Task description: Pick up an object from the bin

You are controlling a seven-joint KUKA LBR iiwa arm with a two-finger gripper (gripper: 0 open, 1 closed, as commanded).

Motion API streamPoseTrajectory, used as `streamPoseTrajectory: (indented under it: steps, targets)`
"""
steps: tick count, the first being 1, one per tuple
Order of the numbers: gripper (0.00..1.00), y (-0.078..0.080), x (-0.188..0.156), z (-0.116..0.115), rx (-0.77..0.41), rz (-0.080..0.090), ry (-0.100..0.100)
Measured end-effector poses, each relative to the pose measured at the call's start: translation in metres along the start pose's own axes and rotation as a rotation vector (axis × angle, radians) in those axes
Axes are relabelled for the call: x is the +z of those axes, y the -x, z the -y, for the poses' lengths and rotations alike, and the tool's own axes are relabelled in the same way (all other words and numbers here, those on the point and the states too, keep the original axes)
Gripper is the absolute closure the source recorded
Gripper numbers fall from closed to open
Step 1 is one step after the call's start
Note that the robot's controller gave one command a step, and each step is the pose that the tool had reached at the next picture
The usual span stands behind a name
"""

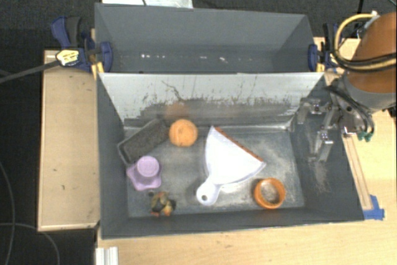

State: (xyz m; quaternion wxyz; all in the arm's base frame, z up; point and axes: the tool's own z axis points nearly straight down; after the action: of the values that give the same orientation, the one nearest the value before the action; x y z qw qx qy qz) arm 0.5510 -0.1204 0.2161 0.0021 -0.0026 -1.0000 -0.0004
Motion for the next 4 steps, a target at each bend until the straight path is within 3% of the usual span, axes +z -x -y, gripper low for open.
streamPoseTrajectory:
  steps: [1,2,3,4]
  targets:
    - [0.0,0.001,-0.005,0.0,-0.003,0.008,-0.001]
    - [0.0,0.003,0.029,-0.021,-0.06,0.014,-0.004]
    - [0.0,0.014,0.081,-0.024,-0.068,0.014,0.0]
    - [0.0,-0.001,0.122,-0.049,-0.09,0.005,-0.002]
